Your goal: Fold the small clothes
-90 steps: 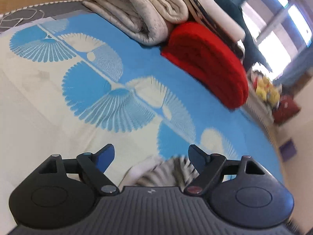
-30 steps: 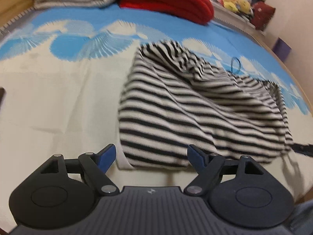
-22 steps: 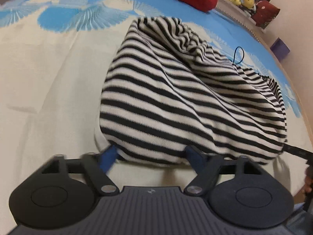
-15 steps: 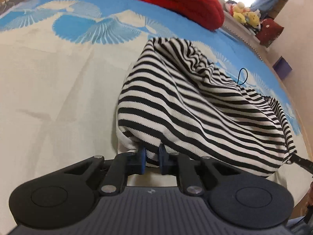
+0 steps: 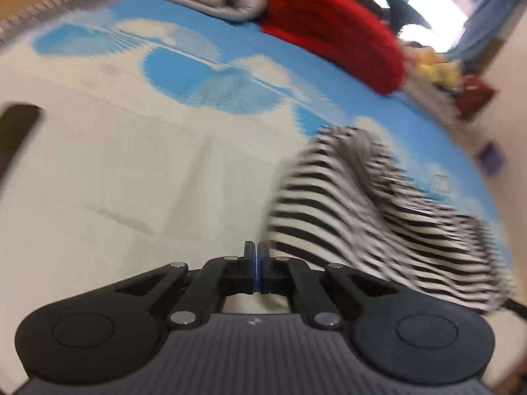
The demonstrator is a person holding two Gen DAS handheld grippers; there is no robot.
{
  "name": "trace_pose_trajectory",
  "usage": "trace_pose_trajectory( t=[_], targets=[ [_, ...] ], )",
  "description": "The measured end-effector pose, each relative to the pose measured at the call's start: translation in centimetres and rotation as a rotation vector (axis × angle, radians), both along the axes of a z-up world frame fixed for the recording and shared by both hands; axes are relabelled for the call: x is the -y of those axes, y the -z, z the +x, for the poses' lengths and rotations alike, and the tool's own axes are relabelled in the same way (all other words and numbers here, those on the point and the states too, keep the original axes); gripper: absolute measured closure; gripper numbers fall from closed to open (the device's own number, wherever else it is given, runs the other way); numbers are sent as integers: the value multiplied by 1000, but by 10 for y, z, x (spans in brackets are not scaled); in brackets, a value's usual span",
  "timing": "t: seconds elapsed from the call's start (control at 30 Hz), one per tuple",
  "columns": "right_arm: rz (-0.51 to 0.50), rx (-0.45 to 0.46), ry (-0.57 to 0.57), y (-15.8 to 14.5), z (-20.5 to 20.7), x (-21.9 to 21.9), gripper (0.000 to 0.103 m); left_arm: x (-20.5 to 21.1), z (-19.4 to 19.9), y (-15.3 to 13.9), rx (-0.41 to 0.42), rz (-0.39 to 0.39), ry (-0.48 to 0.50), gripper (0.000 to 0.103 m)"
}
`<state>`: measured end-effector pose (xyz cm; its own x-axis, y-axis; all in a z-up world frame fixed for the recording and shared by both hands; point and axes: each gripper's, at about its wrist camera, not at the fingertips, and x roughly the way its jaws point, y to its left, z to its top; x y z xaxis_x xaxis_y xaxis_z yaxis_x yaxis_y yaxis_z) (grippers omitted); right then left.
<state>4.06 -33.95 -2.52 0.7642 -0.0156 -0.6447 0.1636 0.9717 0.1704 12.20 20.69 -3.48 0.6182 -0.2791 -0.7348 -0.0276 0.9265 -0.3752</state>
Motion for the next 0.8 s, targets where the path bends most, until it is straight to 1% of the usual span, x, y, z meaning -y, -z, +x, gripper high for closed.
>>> trace_pose_trajectory(
  t=[0.03, 0.07, 0.1, 0.13, 0.17, 0.2, 0.23, 0.27, 0.3, 0.33, 0.4, 0.43, 0.47, 0.5, 0.53, 0.57, 0.63, 0.67, 0.7, 0.77, 0.8],
  targets=[
    [-3, 1, -4, 0, 1, -1, 93, 3, -1, 0, -2, -9, 7, 84],
    [3, -1, -2, 1, 2, -1, 93, 5, -1, 0, -13, -11, 19, 73],
    [10, -7, -1, 2, 3, 0, 92, 7, 0, -1, -25, -24, 30, 55],
    [12, -17, 0, 3, 5, 0, 92, 8, -1, -1, -27, -55, 37, 44],
    [14, -27, 1, 5, 6, 0, 92, 9, -1, -1, -16, -89, 41, 40],
    [15, -33, 3, 6, 6, -1, 92, 12, -1, -1, -10, -101, 45, 32],
    [15, -38, 2, 6, 7, -2, 92, 15, 0, -1, -9, -96, 49, 18],
    [16, -43, 1, 7, 7, -2, 91, 20, 1, 0, -15, -76, 44, 11],
    [18, -48, 2, 7, 8, -3, 91, 25, 1, 2, -26, -50, 29, 6],
    [24, -54, 3, 8, 9, -3, 90, 29, 3, 6, -37, -34, 17, 6],
    [39, -75, -1, 12, 10, -4, 90, 37, 9, 13, -62, -27, 20, 6],
    [41, -83, -4, 13, 11, -4, 90, 41, 9, 14, -53, -16, 25, 17],
    [39, -84, -9, 13, 11, -5, 90, 46, 9, 14, -24, 5, 39, 36],
    [41, -79, -16, 12, 10, -6, 90, 54, 11, 14, -6, 40, 86, 97],
    [48, -65, -28, 10, 8, -6, 91, 60, 14, 15, -11, 82, 120, 97],
    [55, -33, -41, 5, 3, -6, 92, 66, 16, 16, -17, 145, 114, 97],
    [90, 66, -67, -10, -11, -3, 93, 68, 22, 21, -40, 203, 94, 97],
    [97, 102, -68, -16, -17, 0, 93, 63, 25, 22, -50, 199, 58, 97],
    [93, 112, -50, -18, -21, 4, 94, 58, 26, 22, -55, 181, 38, 97],
    [128, 64, -4, -13, -21, 19, 94, 53, 27, 21, -56, 160, 27, 97],
    [140, 44, 7, -10, -20, 26, 96, 55, 27, 21, -53, 167, 38, 97]
  ],
)
